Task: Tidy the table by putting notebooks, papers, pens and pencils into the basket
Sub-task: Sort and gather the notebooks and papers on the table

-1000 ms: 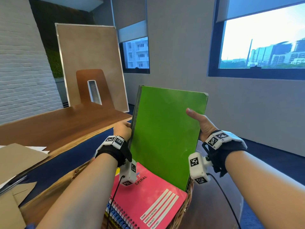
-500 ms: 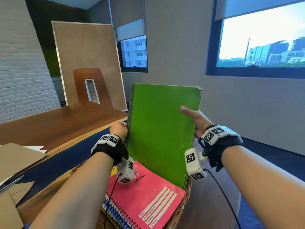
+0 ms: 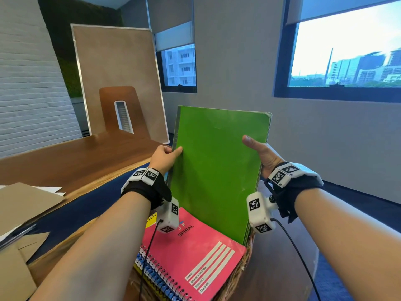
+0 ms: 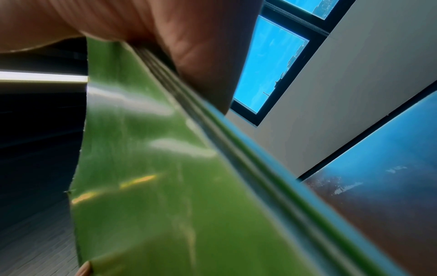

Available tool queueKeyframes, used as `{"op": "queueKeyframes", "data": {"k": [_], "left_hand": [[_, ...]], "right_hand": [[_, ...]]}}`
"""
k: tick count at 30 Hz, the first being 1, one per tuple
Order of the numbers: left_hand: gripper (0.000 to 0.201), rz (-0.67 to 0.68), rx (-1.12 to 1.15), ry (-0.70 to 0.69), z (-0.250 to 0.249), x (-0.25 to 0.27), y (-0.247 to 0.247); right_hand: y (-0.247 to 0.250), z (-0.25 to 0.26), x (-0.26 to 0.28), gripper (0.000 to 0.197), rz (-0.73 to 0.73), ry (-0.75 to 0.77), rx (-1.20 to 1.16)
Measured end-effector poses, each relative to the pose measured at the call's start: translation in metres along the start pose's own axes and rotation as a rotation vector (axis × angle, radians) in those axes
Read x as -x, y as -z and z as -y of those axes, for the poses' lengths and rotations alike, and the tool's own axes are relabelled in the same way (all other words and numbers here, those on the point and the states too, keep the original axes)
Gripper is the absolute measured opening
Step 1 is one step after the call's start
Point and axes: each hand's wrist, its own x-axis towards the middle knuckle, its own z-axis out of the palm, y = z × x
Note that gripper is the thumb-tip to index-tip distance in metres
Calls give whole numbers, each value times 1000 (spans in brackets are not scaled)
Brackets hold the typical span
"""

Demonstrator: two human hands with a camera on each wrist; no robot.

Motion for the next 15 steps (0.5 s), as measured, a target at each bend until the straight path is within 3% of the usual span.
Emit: {"op": "queueKeyframes", "data": {"k": [3,6,9,11,15], "left_hand": [[21,37,81,-4,1,1,3],[39,69,147,-2,2,1,4],[20,85,142,-22,3,-2,4],[15,49,115,-14,5,-8,4],[31,-96,34,-18,3,-12,11]], "right_hand": [[-3,2,4,132,2,4,-18],[-4,2,3,129,7,-9,-34],[-7,4,7,125,-9,-45,-69],[-10,5,11,128,-14,-87,-116],[-11,4,8,129,-9,-45,-75]]}}
